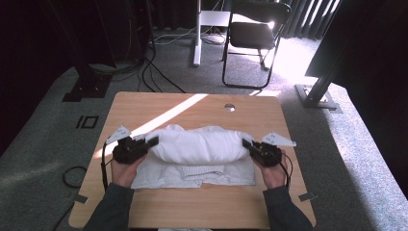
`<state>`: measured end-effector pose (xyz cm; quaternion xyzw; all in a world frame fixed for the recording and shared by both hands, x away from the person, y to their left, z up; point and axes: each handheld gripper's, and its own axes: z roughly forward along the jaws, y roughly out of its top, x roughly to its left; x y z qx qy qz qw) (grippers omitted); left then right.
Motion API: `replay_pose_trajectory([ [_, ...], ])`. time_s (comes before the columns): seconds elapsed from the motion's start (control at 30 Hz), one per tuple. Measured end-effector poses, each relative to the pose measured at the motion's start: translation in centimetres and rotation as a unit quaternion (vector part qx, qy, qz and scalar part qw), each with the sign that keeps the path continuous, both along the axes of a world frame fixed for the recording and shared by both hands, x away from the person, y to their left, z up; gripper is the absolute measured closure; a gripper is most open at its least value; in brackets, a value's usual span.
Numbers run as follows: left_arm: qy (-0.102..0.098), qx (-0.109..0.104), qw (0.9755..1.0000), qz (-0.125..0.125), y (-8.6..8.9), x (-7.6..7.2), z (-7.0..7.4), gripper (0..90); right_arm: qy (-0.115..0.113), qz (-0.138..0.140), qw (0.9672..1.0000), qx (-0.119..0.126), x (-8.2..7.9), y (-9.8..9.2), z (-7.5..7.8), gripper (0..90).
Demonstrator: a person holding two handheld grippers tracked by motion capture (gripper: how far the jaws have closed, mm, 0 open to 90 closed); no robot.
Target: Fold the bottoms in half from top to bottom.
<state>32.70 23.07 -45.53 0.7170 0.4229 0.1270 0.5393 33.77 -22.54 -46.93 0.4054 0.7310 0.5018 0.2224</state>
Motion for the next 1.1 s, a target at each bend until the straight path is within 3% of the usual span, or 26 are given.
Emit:
replay_pose_trajectory([
  [0.03,0.0,0.0,1.0,0.0,0.0,0.0,0.0,69.7,0.0,0.0,1.0,0.0,0.0,0.0,0.0,81.5],
  [0.07,0.003,0.026,0.9996,-0.006,0.1,-0.7,-0.5,69.7,0.009,0.011,0.9999,-0.008,-0.5,0.0,-0.7,77.8],
  [0.1,-0.004,0.036,0.9993,-0.002,0.1,-0.9,-0.5,59.5,0.022,0.035,0.9987,-0.03,-1.2,0.0,-1.4,64.4],
  [0.13,-0.01,0.036,0.9993,0.001,0.2,-1.0,-0.1,57.1,0.016,0.04,0.9983,-0.038,-1.6,0.1,-1.3,53.5],
  [0.2,-0.025,0.032,0.9991,0.01,0.2,-0.9,1.3,55.4,-0.01,0.033,0.9987,-0.039,-2.0,0.0,0.1,44.2],
  [0.3,-0.03,0.043,0.9986,0.01,-1.3,0.0,3.1,56.1,-0.04,0.023,0.9985,-0.03,-1.7,0.7,2.8,41.8],
  [0.37,-0.034,0.052,0.9981,-0.002,-2.8,0.6,3.2,57.8,-0.042,0.018,0.9984,-0.033,-1.1,2.0,3.7,44.7],
  [0.43,-0.017,0.065,0.9977,-0.008,-4.3,1.3,2.3,59.6,-0.032,0.017,0.9981,-0.049,-0.3,3.8,3.4,48.3],
  [0.53,0.029,0.066,0.9972,-0.019,-5.9,2.0,-0.3,62.6,0.004,0.015,0.9978,-0.064,0.9,6.4,1.2,51.2],
  [0.67,0.075,0.089,0.9921,-0.048,-7.3,1.2,-4.0,65.4,0.046,0.016,0.9943,-0.094,0.7,8.4,-2.4,54.2],
  [0.8,0.086,0.118,0.988,-0.051,-7.1,-0.8,-6.3,66.6,0.056,0.021,0.9927,-0.105,-1.1,7.6,-4.9,55.1],
  [0.9,0.082,0.12,0.9884,-0.043,-6.3,-2.1,-7.0,66.2,0.053,0.015,0.993,-0.104,-2.7,6.4,-5.6,55.0],
  [0.93,0.079,0.131,0.9875,-0.038,-6.1,-2.4,-7.2,66.2,0.054,0.013,0.9928,-0.107,-3.0,6.1,-5.8,55.1],
  [1.03,0.085,0.158,0.9834,-0.023,-5.7,-2.6,-8.5,66.4,0.07,0.013,0.9897,-0.124,-3.3,5.9,-7.0,55.2],
  [1.1,0.086,0.158,0.9834,-0.021,-5.6,-2.4,-9.2,67.0,0.088,0.017,0.9882,-0.124,-3.0,5.9,-7.9,55.3],
])
